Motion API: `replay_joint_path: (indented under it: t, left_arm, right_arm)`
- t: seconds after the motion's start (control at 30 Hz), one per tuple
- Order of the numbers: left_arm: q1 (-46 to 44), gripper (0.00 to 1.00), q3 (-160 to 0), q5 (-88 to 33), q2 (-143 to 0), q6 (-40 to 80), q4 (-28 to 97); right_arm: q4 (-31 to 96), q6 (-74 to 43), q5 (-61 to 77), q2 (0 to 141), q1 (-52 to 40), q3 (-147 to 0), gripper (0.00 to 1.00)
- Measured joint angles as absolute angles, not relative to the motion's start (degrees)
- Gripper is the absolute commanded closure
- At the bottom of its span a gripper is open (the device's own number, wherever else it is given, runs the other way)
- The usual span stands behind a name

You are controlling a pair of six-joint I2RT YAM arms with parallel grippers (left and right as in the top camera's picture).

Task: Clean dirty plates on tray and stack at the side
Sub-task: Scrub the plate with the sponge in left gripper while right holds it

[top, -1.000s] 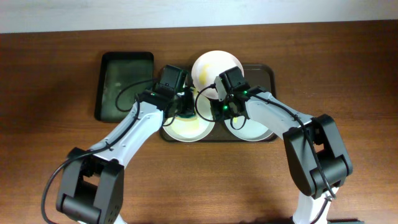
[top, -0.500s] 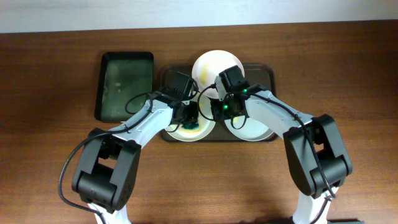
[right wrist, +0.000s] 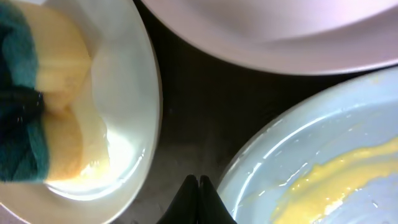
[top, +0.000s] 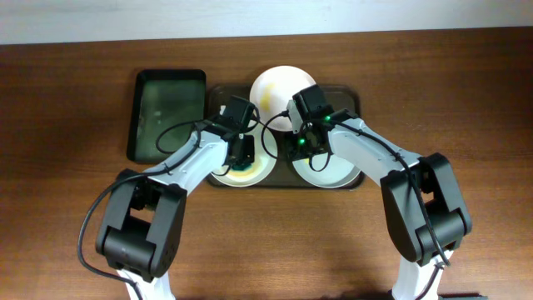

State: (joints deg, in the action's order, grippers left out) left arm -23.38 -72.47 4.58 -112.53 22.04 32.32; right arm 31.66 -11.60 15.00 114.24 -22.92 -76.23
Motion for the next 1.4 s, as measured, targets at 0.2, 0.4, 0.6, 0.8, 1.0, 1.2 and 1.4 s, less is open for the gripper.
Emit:
replay_joint_path:
  t: [0.2,0.4,0.6,0.8,1.0,1.2,1.4]
  left_arm:
    - [-21.56,1.00,-72.64,4.58,-112.51,22.02,32.58]
    - [-20.25,1.00,-72.60,5.89,-111.68,22.00,33.63]
    - [-19.88,1.00,-72.31,6.22,-111.00,22.02,34.24]
    - [-19.42,1.00,-72.31,4.29,-111.00,22.00,34.20]
    - [-19.31,1.00,-72.31,3.55,-110.98,21.98,34.20]
    - [-19.31,1.00,-72.31,3.42,-110.98,22.00,34.13]
    - [-19.38,1.00,-72.31,3.05,-110.98,21.76,33.95]
  right_arm:
    - [31.31,-11.57,15.03,114.24,-22.92,-76.25,0.96]
    - [27.51,-11.38,17.52,114.24,-22.92,-76.27,0.77]
    - [24.95,-11.51,20.75,114.24,-22.92,-76.29,0.55]
    - [22.72,-11.38,21.45,114.28,-23.57,-76.29,0.54]
    - [19.38,-13.26,18.59,116.77,-27.62,-76.34,0.55]
    - [18.98,-14.66,16.88,118.91,-28.53,-76.36,0.63]
    - [18.79,-16.34,15.90,119.59,-28.56,-76.55,0.96]
